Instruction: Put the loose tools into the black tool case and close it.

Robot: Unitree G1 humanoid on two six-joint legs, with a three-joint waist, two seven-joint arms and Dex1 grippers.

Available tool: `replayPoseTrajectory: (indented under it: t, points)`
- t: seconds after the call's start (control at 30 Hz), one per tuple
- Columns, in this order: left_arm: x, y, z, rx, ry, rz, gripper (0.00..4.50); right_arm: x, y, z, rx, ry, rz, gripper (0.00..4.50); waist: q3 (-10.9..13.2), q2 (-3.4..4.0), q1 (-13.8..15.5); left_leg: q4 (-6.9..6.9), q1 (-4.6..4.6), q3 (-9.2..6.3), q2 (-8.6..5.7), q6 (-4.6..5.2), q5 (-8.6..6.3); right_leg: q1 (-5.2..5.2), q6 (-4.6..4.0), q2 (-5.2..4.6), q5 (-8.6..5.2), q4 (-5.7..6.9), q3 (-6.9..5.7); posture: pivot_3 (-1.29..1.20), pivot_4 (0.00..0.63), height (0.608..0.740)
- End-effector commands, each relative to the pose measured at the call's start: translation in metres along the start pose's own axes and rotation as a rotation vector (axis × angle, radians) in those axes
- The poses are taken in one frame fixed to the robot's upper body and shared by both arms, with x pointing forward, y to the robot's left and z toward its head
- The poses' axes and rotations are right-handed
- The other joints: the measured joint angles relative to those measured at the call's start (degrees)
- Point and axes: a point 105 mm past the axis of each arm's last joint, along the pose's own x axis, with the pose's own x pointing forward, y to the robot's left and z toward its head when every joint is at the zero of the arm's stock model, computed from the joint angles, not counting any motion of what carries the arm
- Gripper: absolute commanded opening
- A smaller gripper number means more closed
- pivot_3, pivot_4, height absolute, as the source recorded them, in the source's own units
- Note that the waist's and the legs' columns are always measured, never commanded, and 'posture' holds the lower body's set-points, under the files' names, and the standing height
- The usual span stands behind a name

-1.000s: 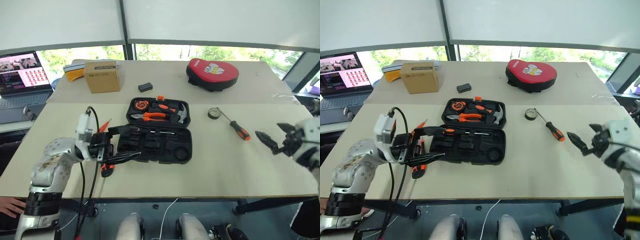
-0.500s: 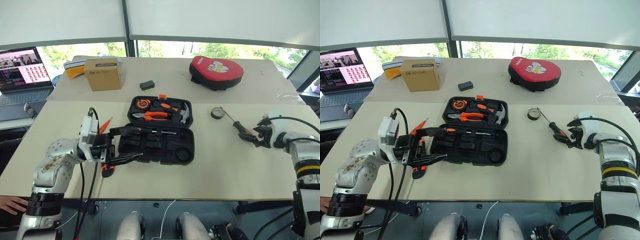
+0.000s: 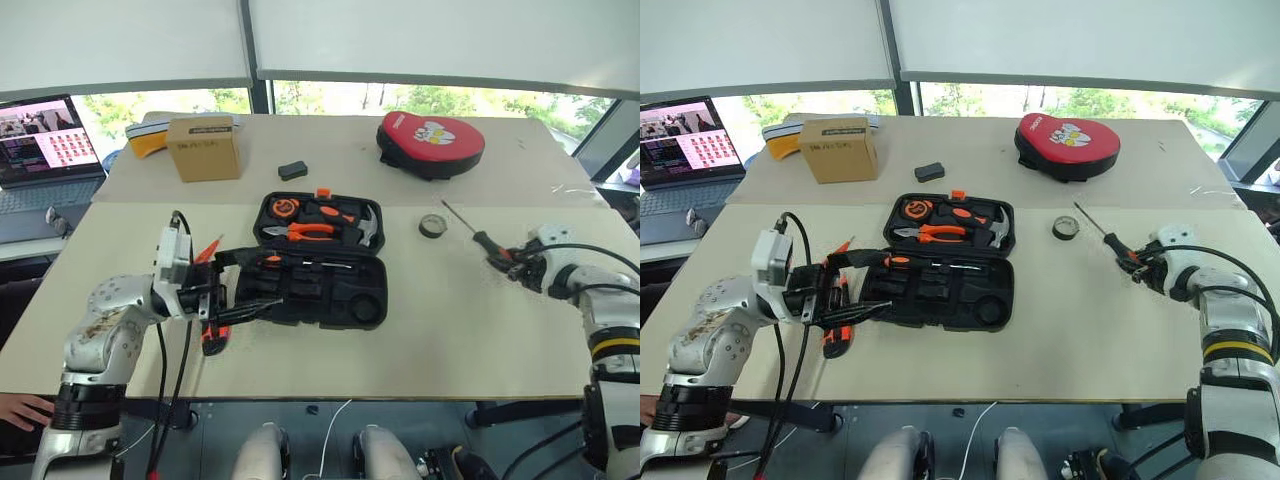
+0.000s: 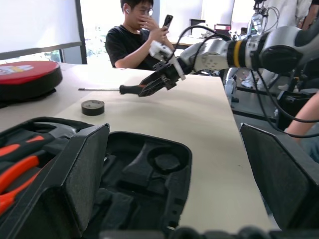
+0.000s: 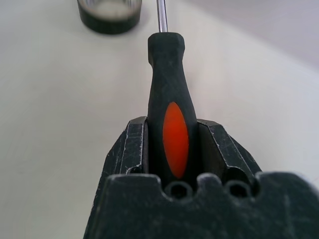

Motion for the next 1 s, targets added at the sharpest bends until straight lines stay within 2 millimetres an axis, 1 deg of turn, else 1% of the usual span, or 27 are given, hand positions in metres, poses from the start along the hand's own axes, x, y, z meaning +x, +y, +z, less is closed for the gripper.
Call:
replayPoseTrajectory:
  t: [0.03, 0.13, 0.17, 0.23, 0.27, 0.33, 0.43, 0.53, 0.57, 0.67, 0.77, 1.0]
  points:
    - [-0.012, 0.007, 0.01, 0.053, -0.013, 0.063, 4.5, -0.004, 0.016, 0.069, -0.174, -0.253, 0.118, 1.03, 0.0, 0.0, -0.37, 0.0, 0.02, -0.02, 0.02, 0.0, 0.0, 0.0, 0.0, 0.02, 0.0, 0.01, 0.01, 0.0, 0.15, 0.74]
    - [-0.028, 0.01, 0.002, 0.052, 0.017, 0.129, 4.5, 0.002, 0.051, 0.096, -0.25, -0.329, 0.293, 1.03, 0.0, 0.0, -0.65, -0.04, 0.11, -0.04, 0.06, 0.0, 0.0, 0.02, 0.0, 0.07, 0.0, 0.04, 0.03, 0.0, 0.15, 0.74]
    - [-0.039, 0.012, -0.002, 0.05, 0.031, 0.179, 4.5, 0.008, 0.074, 0.111, -0.288, -0.371, 0.405, 1.03, 0.0, 0.0, -0.76, -0.05, 0.13, -0.03, 0.06, 0.0, 0.0, 0.03, 0.0, 0.06, 0.0, 0.05, 0.03, 0.0, 0.15, 0.74]
    - [-0.059, 0.011, -0.011, 0.043, 0.07, 0.257, 4.5, 0.019, 0.112, 0.131, -0.325, -0.383, 0.569, 1.03, 0.01, 0.01, -1.47, -0.06, 0.14, -0.02, 0.1, 0.0, 0.0, 0.01, -0.01, 0.05, 0.0, 0.07, 0.06, 0.0, 0.15, 0.74]
    - [-0.067, 0.01, -0.015, 0.04, 0.089, 0.284, 4.5, 0.024, 0.125, 0.135, -0.344, -0.368, 0.622, 1.03, 0.02, 0.02, -1.6, -0.06, 0.15, -0.01, 0.13, 0.0, 0.0, -0.03, -0.02, 0.05, 0.0, 0.1, 0.09, 0.0, 0.15, 0.74]
    - [-0.076, 0.006, -0.019, 0.031, 0.105, 0.321, 4.5, 0.033, 0.142, 0.133, -0.363, -0.31, 0.68, 1.03, 0.05, 0.04, -1.35, -0.07, 0.15, -0.02, 0.14, -0.01, 0.0, -0.08, -0.03, 0.05, 0.0, 0.16, 0.09, 0.0, 0.15, 0.74]
    - [-0.08, -0.002, -0.022, 0.027, 0.119, 0.341, 4.5, 0.048, 0.161, 0.128, -0.378, -0.224, 0.715, 1.03, 0.08, -0.02, 0.19, -0.06, 0.1, -0.05, 0.12, -0.02, 0.0, -0.08, -0.03, -0.13, 0.0, 0.14, -0.08, 0.0, 0.15, 0.74]
    - [-0.077, -0.007, -0.023, 0.024, 0.117, 0.342, 4.5, 0.055, 0.169, 0.122, -0.383, -0.176, 0.723, 1.03, 0.11, -0.09, 1.38, -0.03, 0.08, -0.01, 0.02, -0.02, 0.0, -0.06, -0.04, -0.31, 0.0, 0.08, -0.15, 0.0, 0.15, 0.74]
    - [-0.076, -0.009, -0.024, 0.022, 0.116, 0.341, 4.5, 0.058, 0.169, 0.117, -0.394, -0.149, 0.714, 1.03, 0.11, -0.09, 1.51, -0.03, 0.08, 0.0, 0.0, -0.02, 0.0, -0.07, -0.04, -0.35, 0.01, 0.1, -0.16, 0.0, 0.15, 0.74]
    - [-0.07, -0.014, -0.025, 0.015, 0.118, 0.327, 4.5, 0.065, 0.166, 0.103, -0.436, -0.083, 0.7, 1.03, 0.11, -0.1, 1.53, -0.03, 0.07, 0.01, 0.0, -0.03, 0.0, -0.07, -0.06, -0.37, 0.02, 0.09, -0.2, 0.0, 0.15, 0.74]
    - [-0.068, -0.014, -0.025, 0.014, 0.118, 0.325, 4.5, 0.065, 0.169, 0.096, -0.478, -0.053, 0.731, 1.03, 0.11, -0.1, 1.12, -0.03, 0.08, 0.03, 0.03, -0.03, 0.0, -0.08, -0.07, -0.3, 0.02, 0.1, -0.2, 0.0, 0.15, 0.74]
    - [-0.067, -0.01, -0.025, 0.019, 0.123, 0.325, 4.5, 0.072, 0.175, 0.097, -0.485, -0.067, 0.745, 1.03, 0.11, -0.1, 0.38, -0.03, 0.08, -0.01, 0.07, -0.04, 0.01, -0.08, -0.11, -0.1, 0.01, 0.13, -0.19, 0.0, 0.15, 0.74]
